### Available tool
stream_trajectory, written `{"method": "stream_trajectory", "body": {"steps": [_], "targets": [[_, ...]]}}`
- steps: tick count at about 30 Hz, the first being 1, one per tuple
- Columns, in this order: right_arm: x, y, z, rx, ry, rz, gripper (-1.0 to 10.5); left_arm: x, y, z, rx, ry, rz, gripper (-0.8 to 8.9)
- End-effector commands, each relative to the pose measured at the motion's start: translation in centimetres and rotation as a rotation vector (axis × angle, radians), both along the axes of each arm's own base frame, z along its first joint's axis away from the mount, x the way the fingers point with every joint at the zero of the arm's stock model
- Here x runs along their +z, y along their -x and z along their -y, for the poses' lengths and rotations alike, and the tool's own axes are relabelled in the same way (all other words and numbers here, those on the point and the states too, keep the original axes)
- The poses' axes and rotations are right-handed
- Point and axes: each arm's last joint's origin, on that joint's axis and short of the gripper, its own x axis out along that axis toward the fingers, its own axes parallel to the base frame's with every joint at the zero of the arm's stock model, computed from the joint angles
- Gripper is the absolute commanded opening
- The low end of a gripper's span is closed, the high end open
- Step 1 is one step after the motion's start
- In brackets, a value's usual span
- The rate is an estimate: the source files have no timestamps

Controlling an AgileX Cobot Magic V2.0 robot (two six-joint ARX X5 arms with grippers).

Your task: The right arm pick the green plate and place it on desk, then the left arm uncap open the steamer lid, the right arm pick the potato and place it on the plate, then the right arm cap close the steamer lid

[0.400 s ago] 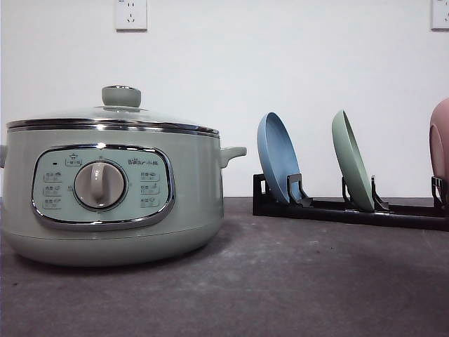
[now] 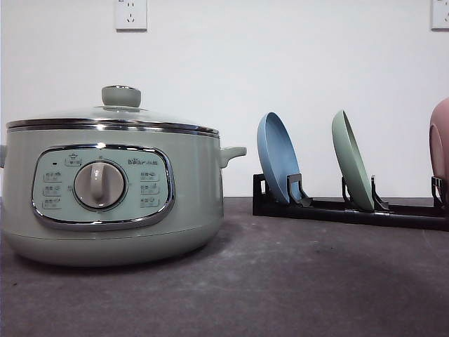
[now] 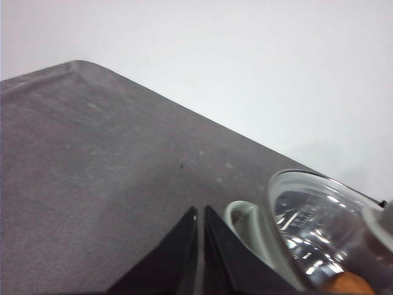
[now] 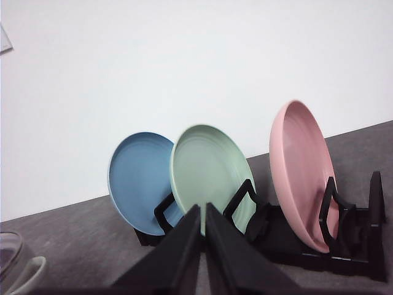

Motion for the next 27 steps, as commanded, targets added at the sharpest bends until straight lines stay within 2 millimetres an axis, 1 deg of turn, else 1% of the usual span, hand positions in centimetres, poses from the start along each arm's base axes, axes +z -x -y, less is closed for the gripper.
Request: {"method": "stream_trajectory", "body": {"steps": [1, 6, 10, 17, 20, 27], "targets": [[1.9, 0.1, 0.0, -0.008, 0.024, 0.011, 0.1, 2.0, 0.0, 0.0, -0.018, -0.013, 0.006, 0.16], [5.0, -0.1, 0.0, -0.005, 0.054, -0.025, 0.1, 4.7, -0.6, 0.2, -0.1, -0.056, -0.041, 0.16], [7.4, -0.7, -0.1, 0.038, 0.099, -0.069, 0.1, 6.7, -1.4, 0.3, -0.165, -0.099, -0.086, 0.16], [10.6, -2.3, -0.5, 0.159, 0.171, -0.195, 0.1, 9.6, -2.8, 0.7, -0.329, -0.147, -0.166, 0.16], [11.6, -3.2, -0.7, 0.224, 0.203, -0.266, 0.1, 10.6, -3.3, 0.8, -0.385, -0.159, -0.206, 0.16], [12.8, -4.8, -1.0, 0.372, 0.252, -0.401, 0.1, 12.0, -4.0, 1.2, -0.524, -0.187, -0.288, 0.16]]}}
